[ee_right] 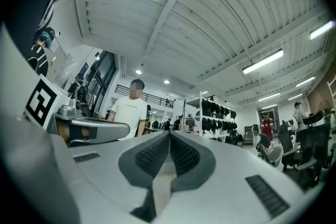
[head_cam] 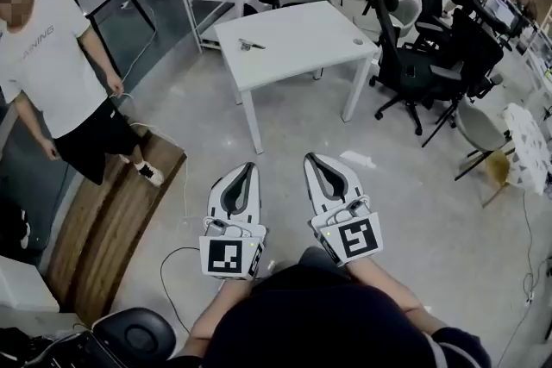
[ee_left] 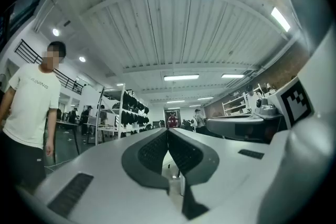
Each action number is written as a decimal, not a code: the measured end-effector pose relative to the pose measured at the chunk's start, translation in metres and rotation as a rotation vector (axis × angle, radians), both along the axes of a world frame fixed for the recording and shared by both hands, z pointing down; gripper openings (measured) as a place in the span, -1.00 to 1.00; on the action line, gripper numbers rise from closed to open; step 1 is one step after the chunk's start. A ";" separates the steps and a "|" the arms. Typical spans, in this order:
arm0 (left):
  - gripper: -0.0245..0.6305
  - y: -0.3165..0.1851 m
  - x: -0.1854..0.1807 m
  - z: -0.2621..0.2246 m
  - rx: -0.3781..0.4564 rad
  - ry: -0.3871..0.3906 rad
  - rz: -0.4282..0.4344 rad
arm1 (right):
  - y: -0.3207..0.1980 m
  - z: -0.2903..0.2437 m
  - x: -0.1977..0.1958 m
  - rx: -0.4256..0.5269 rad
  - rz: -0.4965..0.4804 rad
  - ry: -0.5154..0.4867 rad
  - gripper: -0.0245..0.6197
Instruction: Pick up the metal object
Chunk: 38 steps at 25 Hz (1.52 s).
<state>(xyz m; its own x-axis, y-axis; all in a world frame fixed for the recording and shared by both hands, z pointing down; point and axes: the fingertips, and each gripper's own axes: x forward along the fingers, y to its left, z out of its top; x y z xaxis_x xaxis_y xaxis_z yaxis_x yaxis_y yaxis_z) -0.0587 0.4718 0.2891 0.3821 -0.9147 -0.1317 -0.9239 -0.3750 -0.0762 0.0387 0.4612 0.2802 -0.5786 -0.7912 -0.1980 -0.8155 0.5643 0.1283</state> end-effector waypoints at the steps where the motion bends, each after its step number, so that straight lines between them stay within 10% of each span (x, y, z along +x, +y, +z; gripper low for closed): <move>1: -0.85 -0.002 -0.002 0.003 -0.005 0.006 0.007 | 0.000 0.005 -0.002 -0.004 0.005 0.011 -0.84; 15: -0.73 -0.158 0.010 0.041 -0.075 0.045 0.075 | -0.152 0.039 0.006 -0.064 0.011 0.013 -0.84; 28: -0.57 -0.370 0.013 0.041 -0.065 0.079 -0.058 | -0.387 0.031 0.013 -0.051 -0.123 0.031 -0.84; 38: -0.57 -0.442 0.015 0.058 -0.108 0.063 -0.131 | -0.471 0.058 0.017 -0.151 -0.189 0.003 -0.84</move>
